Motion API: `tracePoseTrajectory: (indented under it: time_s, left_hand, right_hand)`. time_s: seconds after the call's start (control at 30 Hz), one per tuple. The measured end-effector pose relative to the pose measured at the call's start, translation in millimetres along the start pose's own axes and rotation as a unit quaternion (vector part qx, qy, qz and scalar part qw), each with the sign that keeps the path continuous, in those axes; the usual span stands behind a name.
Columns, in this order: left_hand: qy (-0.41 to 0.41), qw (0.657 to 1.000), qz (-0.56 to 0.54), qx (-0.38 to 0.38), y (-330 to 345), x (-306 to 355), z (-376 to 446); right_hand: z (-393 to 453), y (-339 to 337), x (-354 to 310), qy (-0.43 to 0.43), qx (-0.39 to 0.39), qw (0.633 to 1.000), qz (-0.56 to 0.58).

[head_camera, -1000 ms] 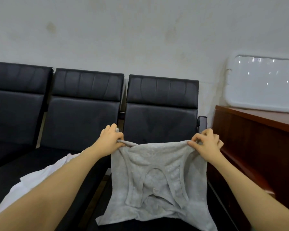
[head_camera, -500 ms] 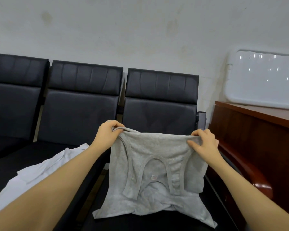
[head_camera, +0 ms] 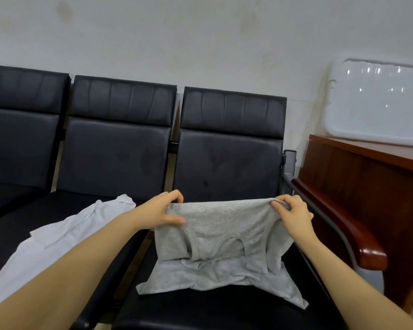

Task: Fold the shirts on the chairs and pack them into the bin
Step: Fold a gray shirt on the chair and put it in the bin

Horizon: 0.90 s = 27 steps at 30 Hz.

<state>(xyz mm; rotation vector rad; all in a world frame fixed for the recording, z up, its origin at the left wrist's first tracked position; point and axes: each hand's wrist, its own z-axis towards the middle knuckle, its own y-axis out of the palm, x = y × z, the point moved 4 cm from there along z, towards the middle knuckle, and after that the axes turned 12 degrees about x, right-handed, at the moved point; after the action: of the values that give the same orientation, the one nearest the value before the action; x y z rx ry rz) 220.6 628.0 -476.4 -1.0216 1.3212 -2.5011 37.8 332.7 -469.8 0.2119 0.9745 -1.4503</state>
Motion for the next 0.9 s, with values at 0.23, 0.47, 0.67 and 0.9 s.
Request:
tracePoseTrajectory:
  time_s: [0.23, 0.47, 0.67, 0.9]
  left_hand:
    - [-0.004, 1.0, 0.007, 0.028, 30, -13, -16]
    - [0.02, 0.989, -0.034, 0.145, 34, 11, -8]
    - [0.045, 0.975, -0.072, 0.204, 21, 23, 2]
    - [0.029, 0.986, -0.075, 0.149, 27, -4, -14]
  right_hand:
    - [-36, 27, -4, -0.07, -0.096, 0.991, -0.052]
    - [-71, 68, -50, -0.136, -0.163, 0.977, -0.009]
    - [-78, 102, -82, -0.096, -0.163, 0.979, 0.071]
    - [-69, 103, -64, -0.048, -0.168, 0.982, 0.075]
